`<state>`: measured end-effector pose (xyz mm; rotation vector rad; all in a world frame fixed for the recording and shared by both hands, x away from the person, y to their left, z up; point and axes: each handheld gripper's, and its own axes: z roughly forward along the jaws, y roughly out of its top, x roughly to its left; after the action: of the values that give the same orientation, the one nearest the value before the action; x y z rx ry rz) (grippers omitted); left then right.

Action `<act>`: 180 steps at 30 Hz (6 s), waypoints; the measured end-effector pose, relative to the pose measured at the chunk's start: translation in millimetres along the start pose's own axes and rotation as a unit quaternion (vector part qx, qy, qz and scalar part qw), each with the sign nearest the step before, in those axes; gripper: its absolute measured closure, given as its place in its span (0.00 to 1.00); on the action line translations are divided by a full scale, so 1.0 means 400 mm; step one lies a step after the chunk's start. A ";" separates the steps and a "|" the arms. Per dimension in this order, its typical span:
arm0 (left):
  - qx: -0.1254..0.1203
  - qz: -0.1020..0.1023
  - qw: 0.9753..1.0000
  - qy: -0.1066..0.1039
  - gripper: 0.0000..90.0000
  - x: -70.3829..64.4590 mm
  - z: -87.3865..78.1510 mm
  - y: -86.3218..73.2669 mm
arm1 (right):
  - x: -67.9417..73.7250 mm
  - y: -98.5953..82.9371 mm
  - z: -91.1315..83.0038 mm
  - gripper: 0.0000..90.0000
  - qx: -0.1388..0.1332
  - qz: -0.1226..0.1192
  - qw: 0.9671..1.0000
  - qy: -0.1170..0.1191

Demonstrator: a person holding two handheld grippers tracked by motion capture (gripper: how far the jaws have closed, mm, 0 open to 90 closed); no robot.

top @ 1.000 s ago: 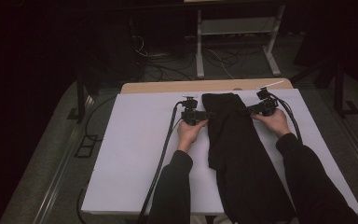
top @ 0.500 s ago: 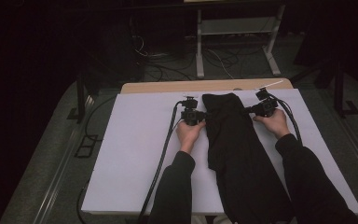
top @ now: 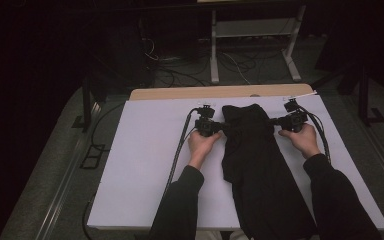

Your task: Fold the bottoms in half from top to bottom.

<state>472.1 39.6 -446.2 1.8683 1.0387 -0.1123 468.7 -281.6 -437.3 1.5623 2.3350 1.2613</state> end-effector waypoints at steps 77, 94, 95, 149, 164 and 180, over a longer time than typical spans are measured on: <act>-0.002 0.054 0.992 -0.116 0.96 -0.251 -0.142 -0.267 | 0.151 -0.305 -0.210 0.93 0.005 -0.063 0.995 0.071; 0.035 0.061 0.992 -0.100 0.96 -0.243 -0.126 -0.308 | 0.150 -0.343 -0.200 0.89 0.046 -0.066 0.994 0.068; 0.036 0.062 0.992 -0.101 0.96 -0.243 -0.126 -0.308 | 0.151 -0.347 -0.201 0.86 0.047 -0.067 0.995 0.065; 0.044 0.083 0.991 -0.097 0.96 -0.255 -0.119 -0.319 | 0.112 -0.171 -0.139 0.00 -0.018 -0.015 0.998 0.055; 0.049 0.085 0.991 -0.096 0.96 -0.253 -0.118 -0.321 | 0.099 -0.165 -0.086 0.11 0.016 -0.003 0.997 0.073; 0.051 0.085 0.990 -0.097 0.96 -0.251 -0.111 -0.324 | 0.095 -0.171 -0.053 0.37 0.044 0.017 0.995 0.090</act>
<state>303.1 35.8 -464.5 1.9872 0.7504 -0.2451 389.4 -274.2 -453.9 1.5821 2.5138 1.3800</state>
